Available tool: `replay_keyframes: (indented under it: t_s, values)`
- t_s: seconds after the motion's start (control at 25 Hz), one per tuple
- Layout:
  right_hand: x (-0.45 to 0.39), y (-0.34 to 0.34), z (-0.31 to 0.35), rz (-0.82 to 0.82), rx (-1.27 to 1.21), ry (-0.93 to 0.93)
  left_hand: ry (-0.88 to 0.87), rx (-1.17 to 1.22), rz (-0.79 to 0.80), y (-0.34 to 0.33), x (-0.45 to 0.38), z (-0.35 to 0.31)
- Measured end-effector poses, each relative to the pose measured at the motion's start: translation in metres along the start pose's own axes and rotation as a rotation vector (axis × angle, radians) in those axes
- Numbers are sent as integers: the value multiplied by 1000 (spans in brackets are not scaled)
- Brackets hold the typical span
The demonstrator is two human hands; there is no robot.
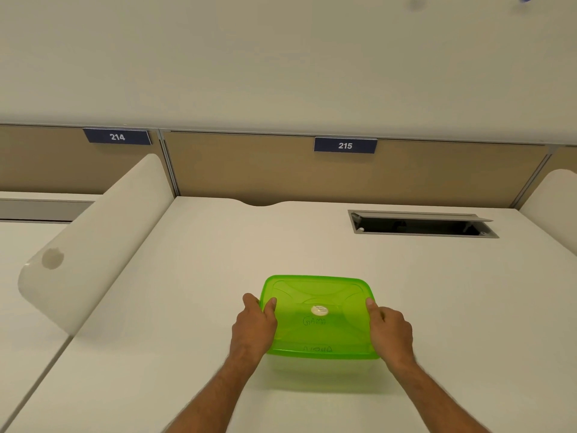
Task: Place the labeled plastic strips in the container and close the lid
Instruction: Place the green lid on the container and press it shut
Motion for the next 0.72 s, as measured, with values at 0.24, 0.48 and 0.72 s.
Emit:
replay_keyframes:
  t_s: [0.24, 0.48, 0.72]
  values:
    - [-4, -1, -6, 20, 24, -6, 8, -36, 16, 1, -3, 3]
    - [-31, 2, -6, 63, -285, -153, 88, 139, 109, 6, -28, -1]
    - [-67, -10, 0, 126, -551, -364, 144, 340, 197, 8, -60, -26]
Point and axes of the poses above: each hand's wrist, its own x-axis away from the middle knuckle, its own y-axis out of the back of the hand, z = x × y, the point moved 4 cm from there along -x, towards the middle knuckle, and after that the axes turned 11 degrees about y, right-handed, at the moved point
